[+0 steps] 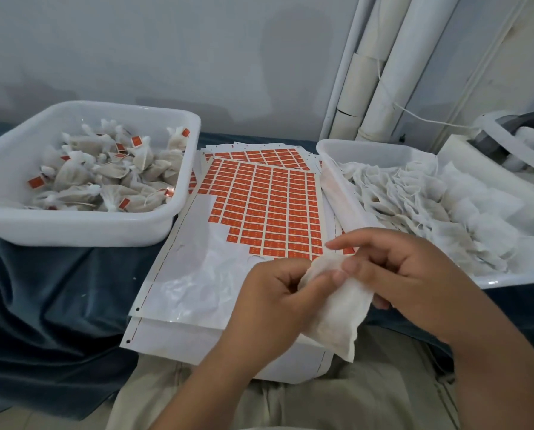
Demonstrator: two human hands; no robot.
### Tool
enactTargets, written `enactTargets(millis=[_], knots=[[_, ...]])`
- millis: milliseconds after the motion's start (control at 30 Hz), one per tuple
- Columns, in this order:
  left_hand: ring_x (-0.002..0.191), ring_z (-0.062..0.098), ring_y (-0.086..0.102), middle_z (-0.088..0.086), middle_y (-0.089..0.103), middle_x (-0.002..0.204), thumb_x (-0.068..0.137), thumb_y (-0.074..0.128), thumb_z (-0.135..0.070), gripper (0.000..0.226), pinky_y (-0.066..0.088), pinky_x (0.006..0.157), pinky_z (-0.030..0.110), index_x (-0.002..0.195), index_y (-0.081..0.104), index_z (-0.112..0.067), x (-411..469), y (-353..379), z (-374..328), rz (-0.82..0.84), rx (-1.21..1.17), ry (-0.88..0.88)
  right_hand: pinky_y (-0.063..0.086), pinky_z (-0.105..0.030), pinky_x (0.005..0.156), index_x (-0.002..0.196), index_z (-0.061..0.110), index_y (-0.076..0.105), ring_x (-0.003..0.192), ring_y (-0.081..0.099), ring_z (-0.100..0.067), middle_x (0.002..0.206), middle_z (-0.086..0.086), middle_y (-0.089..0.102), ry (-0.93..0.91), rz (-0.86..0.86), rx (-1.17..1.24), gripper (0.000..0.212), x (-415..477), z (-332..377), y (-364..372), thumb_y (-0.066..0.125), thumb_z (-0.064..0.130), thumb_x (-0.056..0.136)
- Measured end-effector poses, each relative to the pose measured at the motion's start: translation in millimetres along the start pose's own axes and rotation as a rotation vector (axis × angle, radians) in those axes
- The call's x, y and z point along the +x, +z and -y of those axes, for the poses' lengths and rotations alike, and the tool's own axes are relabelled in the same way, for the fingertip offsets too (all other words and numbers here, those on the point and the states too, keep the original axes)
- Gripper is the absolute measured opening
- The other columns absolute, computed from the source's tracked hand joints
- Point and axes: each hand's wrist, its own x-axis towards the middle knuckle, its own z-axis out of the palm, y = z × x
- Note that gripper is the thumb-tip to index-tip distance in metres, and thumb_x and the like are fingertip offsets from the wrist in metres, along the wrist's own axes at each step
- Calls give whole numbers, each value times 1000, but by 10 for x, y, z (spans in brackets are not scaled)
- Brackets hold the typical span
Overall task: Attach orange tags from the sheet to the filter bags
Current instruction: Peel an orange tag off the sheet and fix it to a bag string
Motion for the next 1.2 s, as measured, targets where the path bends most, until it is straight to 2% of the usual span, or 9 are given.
enactTargets(millis=[100,200,400,467,600,767,900,1000,1200], knots=[[86,7,72,-14,74,88,95,68,-52,12,60,66,19,91,72,-42,23,-24,27,-77,-22,-12,57,-20,62,111,43,76,61,71,-20,74,-8,76,91,9,182,24,-16,-21,-31,69,49,89],[96,-2,68,-24,72,96,91,57,-58,13,54,70,9,96,68,-52,44,-51,9,-106,-51,-57,60,-23,60,98,38,79,63,75,-21,75,-7,78,156,19,215,19,-23,-31,3,70,47,84],[101,-9,61,-25,66,101,104,48,-49,16,46,66,1,96,62,-46,28,-14,21,-76,-125,-186,50,-20,50,83,31,75,50,63,-14,73,-3,76,189,23,137,37,-10,-65,66,61,65,89],[103,-12,61,-29,65,105,99,52,-63,13,46,67,0,98,61,-53,31,-40,6,-22,-127,-204,48,-20,51,82,29,74,51,61,-14,72,-3,75,169,22,175,38,1,-89,115,56,63,89],[103,-2,64,-24,70,101,82,59,-79,36,49,75,5,103,68,-51,63,-64,26,73,15,-89,41,-16,50,76,23,71,48,47,-11,57,0,61,185,31,266,40,29,-164,213,60,60,89],[97,-3,63,-23,69,93,83,46,-72,34,47,72,4,91,65,-46,69,-72,88,53,33,-112,37,-22,51,81,18,68,52,38,-13,60,-2,51,276,140,496,34,64,-242,308,60,49,92],[76,-1,64,-22,66,77,92,42,-57,34,51,67,13,85,60,-29,78,-118,86,43,-7,-82,35,-22,49,72,12,55,47,32,-11,55,1,41,209,73,917,27,108,-305,355,59,27,95],[73,-1,65,-27,64,74,88,41,-60,34,53,59,13,86,56,-29,101,-194,58,49,9,-75,38,-21,45,69,14,55,42,32,-7,51,4,41,184,62,1183,27,134,-342,387,65,21,93],[77,-3,64,-29,63,72,83,41,-70,38,47,63,8,82,61,-37,82,-191,75,41,149,-22,41,-20,46,72,13,57,43,36,-7,52,4,44,179,106,1243,29,147,-373,386,72,26,92]])
